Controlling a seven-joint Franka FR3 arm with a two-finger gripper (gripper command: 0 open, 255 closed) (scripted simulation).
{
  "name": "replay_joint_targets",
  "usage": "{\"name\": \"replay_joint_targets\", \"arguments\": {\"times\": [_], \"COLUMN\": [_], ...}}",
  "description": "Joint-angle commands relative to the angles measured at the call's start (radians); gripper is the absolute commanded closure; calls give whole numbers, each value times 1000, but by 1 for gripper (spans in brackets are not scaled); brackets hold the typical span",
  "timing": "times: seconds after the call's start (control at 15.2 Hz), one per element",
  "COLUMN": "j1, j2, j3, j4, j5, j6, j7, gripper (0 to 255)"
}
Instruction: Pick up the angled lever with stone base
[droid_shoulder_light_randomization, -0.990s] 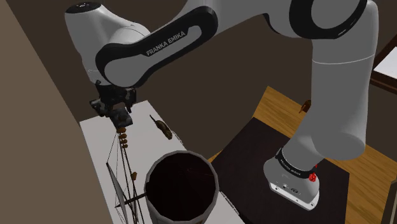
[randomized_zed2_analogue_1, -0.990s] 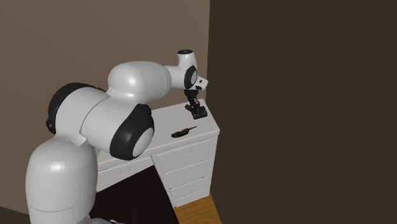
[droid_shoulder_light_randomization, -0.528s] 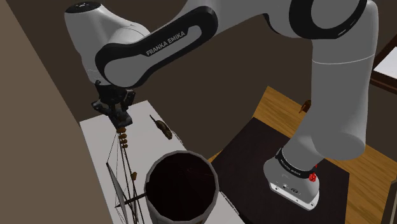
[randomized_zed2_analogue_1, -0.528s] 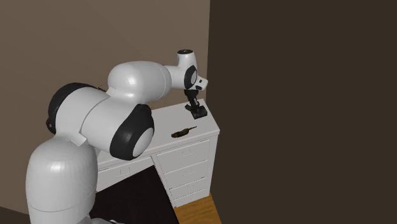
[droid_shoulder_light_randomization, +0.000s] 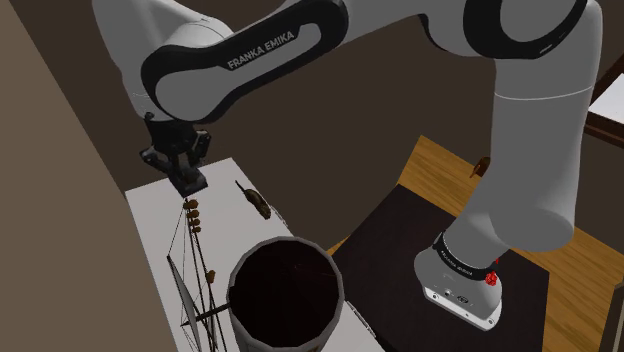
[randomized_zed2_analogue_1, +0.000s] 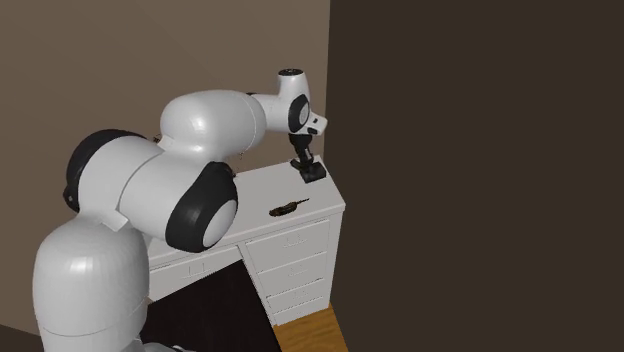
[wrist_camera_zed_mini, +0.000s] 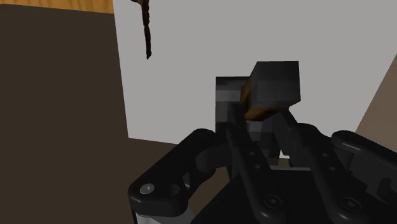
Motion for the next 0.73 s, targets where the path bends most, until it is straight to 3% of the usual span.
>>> {"name": "replay_joint_targets", "arguments": {"times": [0.0,0.66], "j1": [-2,-4], "j2": [-12,-46], "j3": [4,15], "j4": [10,72], "j5": [7,31], "j6": [-21,-112], "j7": [-5,-27], "gripper": [255,255]}}
